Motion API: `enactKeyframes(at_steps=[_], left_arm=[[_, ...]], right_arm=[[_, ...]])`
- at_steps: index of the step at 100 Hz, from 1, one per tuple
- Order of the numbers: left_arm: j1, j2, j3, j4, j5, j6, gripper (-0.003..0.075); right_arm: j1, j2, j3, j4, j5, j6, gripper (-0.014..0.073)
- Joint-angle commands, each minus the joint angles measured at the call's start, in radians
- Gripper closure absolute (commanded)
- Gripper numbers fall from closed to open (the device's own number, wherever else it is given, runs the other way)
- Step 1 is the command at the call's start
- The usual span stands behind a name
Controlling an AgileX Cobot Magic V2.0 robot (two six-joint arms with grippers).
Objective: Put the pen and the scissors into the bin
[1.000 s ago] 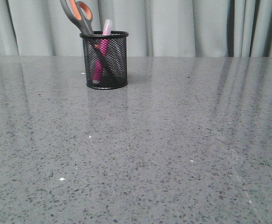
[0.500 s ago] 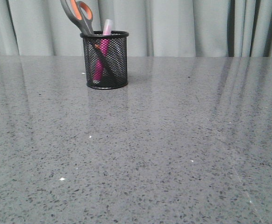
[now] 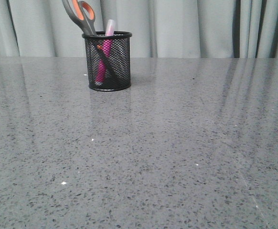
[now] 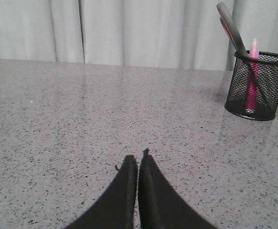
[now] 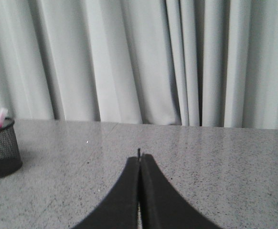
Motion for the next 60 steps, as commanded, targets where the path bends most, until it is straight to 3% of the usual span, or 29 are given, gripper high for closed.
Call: enactKeyframes(at_steps=[1,22,44,60], left_arm=[[0.001,-0.029,0.023,-0.008,-0.079,-0.008,0.0742],[0.001,-0.029,0.023,-0.008,-0.079,-0.008,0.0742],[0.001,-0.029,0.023,-0.008,-0.079,-0.008,0.0742],[0.001,-0.029,0.023,-0.008,-0.079,-0.008,0.0741]], right_arm=[[0.015,0.068,-0.051,-0.027,0.052,-0.031,0.0669],[0.023,0.156,-0.105,-0.027,0.212,-0.031,0.0669],[0.023,0.247,-0.129,-0.027,0.499,-0.031,0.0669],[0.023,0.298,-0.129,-0.027,0.541,-0.031,0.0669]])
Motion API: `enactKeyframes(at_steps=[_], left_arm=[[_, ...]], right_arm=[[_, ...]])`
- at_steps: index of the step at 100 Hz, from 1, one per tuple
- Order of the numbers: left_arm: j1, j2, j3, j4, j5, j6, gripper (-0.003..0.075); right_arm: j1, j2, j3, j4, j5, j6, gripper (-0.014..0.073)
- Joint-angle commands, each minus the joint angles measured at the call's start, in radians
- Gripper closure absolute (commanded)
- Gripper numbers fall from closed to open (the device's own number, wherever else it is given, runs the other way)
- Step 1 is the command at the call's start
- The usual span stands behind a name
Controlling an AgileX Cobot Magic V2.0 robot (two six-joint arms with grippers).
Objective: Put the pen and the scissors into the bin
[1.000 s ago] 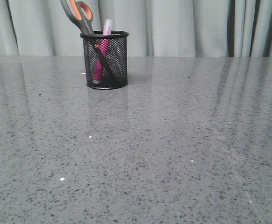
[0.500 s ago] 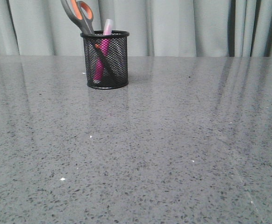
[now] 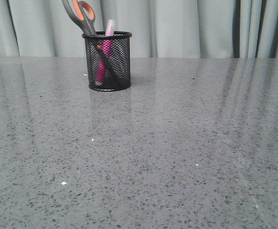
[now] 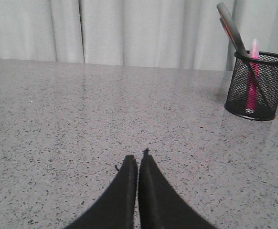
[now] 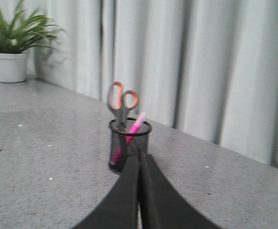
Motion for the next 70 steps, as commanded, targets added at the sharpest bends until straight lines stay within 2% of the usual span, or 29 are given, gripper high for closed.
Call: enactKeyframes(at_steps=[1,53,60,70], left_arm=[[0.001,-0.029,0.023,-0.008,-0.079,-0.006,0.0742],[0.001,-0.029,0.023,-0.008,-0.079,-0.006,0.0742],[0.001,-0.029,0.023,-0.008,-0.079,-0.006,0.0742],[0.001,-0.029,0.023,-0.008,-0.079,-0.006,0.0742]], right_arm=[[0.003,0.04,-0.036,-0.001,0.053,-0.015,0.0669],[0.001,0.09,-0.036,-0.034,0.047,-0.009,0.0669],[-0.004,0.09,-0.036,-0.212,0.042,0.163,0.0669],[-0.042,0.09,-0.029,-0.649,0.038,0.579,0.0669]])
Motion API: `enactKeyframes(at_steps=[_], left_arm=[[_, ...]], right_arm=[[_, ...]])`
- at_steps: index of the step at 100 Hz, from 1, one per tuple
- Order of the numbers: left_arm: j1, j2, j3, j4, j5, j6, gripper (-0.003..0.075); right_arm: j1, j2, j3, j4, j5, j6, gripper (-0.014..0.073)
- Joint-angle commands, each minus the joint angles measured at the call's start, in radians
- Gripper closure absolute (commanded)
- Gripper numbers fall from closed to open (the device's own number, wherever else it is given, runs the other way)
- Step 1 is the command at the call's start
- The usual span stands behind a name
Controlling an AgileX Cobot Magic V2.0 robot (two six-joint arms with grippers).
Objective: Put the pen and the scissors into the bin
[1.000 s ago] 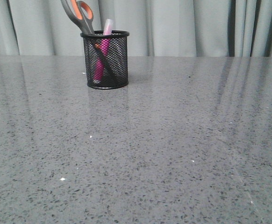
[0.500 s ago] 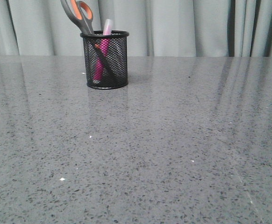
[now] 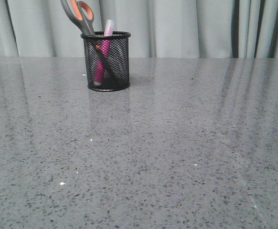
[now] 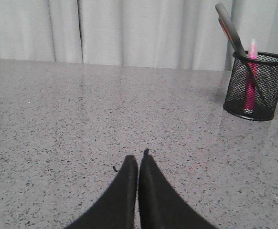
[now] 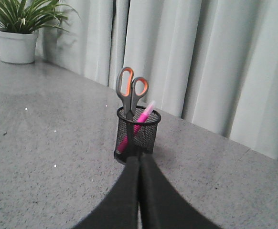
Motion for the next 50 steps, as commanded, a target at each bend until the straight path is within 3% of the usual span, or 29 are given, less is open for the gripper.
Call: enactKeyframes(at_steps=[1,7,23,28,42,50], left_arm=[[0.001,-0.029,0.023,-0.008,-0.079,-0.006,0.0742],[0.001,-0.029,0.023,-0.008,-0.079,-0.006,0.0742],[0.001,-0.029,0.023,-0.008,-0.079,-0.006,0.0742],[0.001,-0.029,0.023,-0.008,-0.079,-0.006,0.0742],[0.001,-0.029,0.023,-0.008,-0.079,-0.006,0.0742],[0.001,-0.029,0.023,-0.008,-0.079,-0.006,0.0742]], right_arm=[[-0.032,0.013,-0.029,-0.387,0.018,0.314,0.0669],[-0.073,0.013,-0.025,-0.588,0.045,0.499,0.0669],[-0.252,0.011,-0.025,-0.862,0.181,0.823,0.0669],[-0.293,-0.004,-0.025,-0.999,0.216,0.943,0.0669],[-0.367,-0.066,0.015,-1.41,0.203,1.362,0.0669],[-0.404,-0.118,0.079,-1.558,0.17,1.532,0.0669]])
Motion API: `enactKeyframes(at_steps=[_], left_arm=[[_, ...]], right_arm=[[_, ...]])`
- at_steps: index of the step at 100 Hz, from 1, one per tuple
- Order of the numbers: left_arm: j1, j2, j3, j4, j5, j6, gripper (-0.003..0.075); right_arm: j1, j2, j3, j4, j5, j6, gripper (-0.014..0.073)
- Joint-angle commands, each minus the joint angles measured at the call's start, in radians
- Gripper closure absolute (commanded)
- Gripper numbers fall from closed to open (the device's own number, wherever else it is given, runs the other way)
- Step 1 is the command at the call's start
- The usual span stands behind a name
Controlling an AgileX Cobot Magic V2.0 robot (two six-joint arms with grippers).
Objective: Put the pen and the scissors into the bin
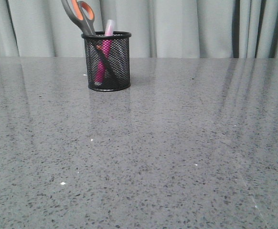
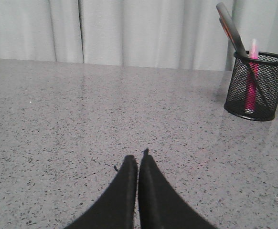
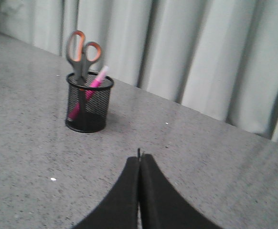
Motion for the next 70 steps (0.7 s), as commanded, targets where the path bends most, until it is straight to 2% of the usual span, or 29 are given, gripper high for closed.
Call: enactKeyframes(at_steps=[1,17,31,49,70], left_arm=[[0.001,-0.029,0.023,-0.008,-0.079,-0.006,0.0742],[0.001,-0.029,0.023,-0.008,-0.079,-0.006,0.0742],[0.001,-0.029,0.023,-0.008,-0.079,-0.006,0.0742],[0.001,-0.029,0.023,-0.008,-0.079,-0.006,0.0742],[0.001,-0.029,0.023,-0.008,-0.079,-0.006,0.0742]], right_arm=[[-0.042,-0.044,0.034,-0.199,-0.091,0.222,0.0669],[-0.089,-0.167,0.185,-0.209,-0.139,0.255,0.0669],[-0.16,-0.267,0.275,-0.243,-0.137,0.337,0.0669],[-0.232,-0.353,0.342,-0.245,-0.147,0.353,0.0669],[-0.31,-0.354,0.345,-0.243,-0.13,0.364,0.0669]])
